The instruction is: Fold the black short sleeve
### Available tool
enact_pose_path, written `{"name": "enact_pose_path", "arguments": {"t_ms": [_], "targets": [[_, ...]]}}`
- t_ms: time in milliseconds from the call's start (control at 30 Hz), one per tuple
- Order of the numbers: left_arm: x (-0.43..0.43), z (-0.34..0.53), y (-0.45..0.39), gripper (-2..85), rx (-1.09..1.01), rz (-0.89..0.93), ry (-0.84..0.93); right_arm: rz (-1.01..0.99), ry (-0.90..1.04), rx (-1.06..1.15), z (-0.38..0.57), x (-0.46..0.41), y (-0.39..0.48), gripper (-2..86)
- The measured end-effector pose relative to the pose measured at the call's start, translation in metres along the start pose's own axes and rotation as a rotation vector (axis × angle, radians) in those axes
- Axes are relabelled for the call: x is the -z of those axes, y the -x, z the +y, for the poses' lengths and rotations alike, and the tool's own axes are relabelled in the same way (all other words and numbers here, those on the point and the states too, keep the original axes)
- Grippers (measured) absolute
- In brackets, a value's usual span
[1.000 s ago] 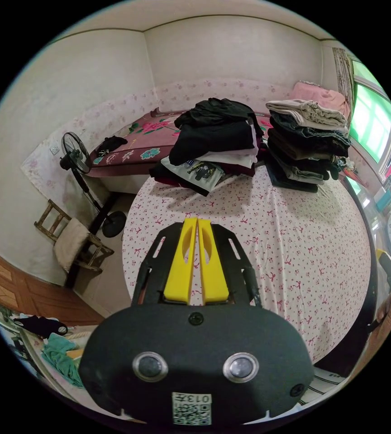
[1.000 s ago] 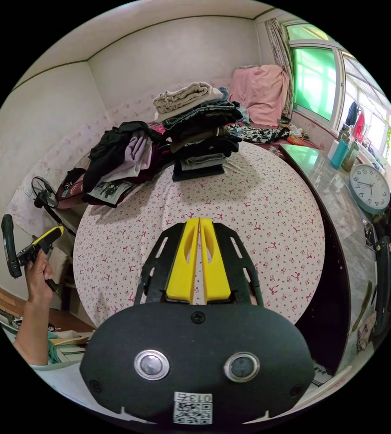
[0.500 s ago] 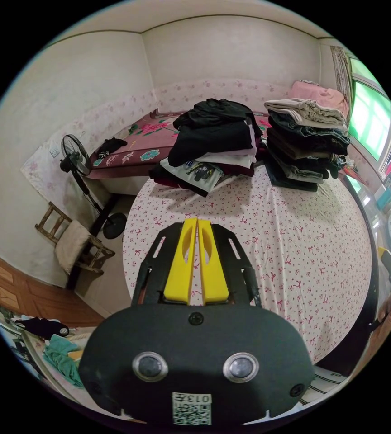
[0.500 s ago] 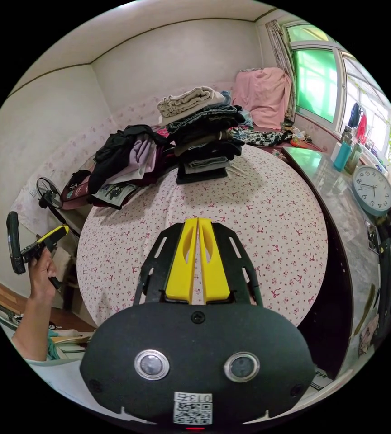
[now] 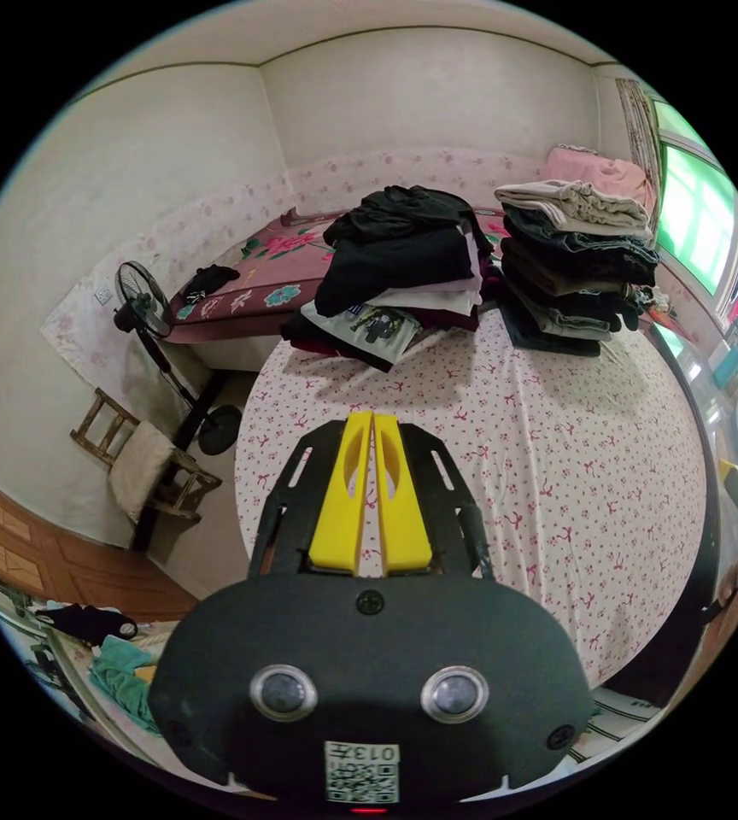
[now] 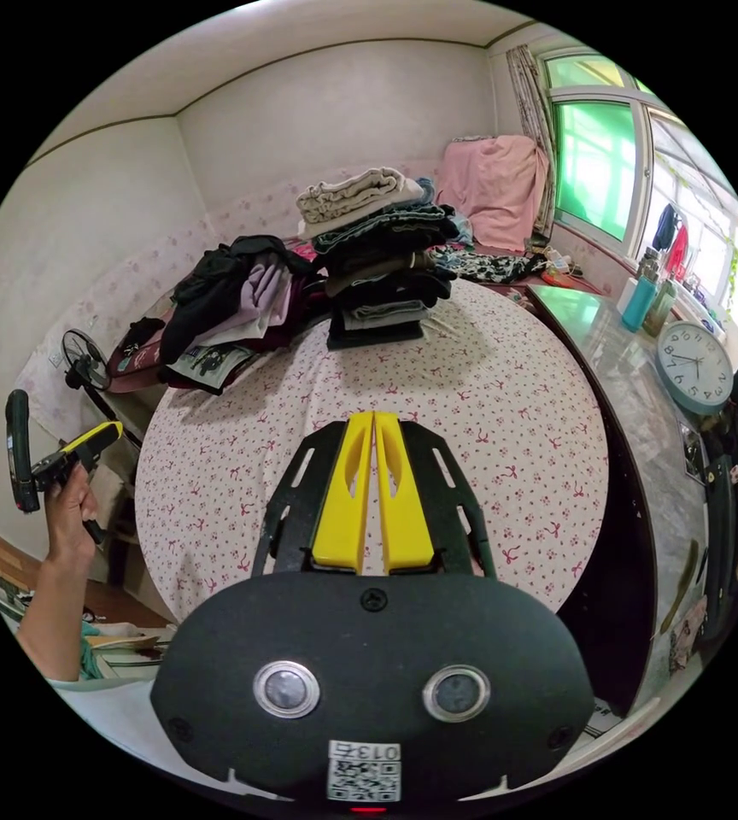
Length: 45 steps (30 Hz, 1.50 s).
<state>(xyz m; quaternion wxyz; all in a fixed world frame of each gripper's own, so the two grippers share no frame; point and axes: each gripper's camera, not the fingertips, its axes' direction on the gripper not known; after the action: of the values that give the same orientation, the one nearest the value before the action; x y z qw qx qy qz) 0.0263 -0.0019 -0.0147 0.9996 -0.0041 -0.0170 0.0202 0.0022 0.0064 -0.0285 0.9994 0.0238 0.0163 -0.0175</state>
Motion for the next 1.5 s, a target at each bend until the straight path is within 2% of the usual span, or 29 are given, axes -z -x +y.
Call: {"name": "enact_pose_path", "arguments": {"t_ms": [1500], "targets": [[-0.019, -0.014, 0.026, -0.3, 0.05, 0.11, -0.004, 0.028, 0.016, 0.017, -0.017, -0.027, 0.014, -0.1]]}}
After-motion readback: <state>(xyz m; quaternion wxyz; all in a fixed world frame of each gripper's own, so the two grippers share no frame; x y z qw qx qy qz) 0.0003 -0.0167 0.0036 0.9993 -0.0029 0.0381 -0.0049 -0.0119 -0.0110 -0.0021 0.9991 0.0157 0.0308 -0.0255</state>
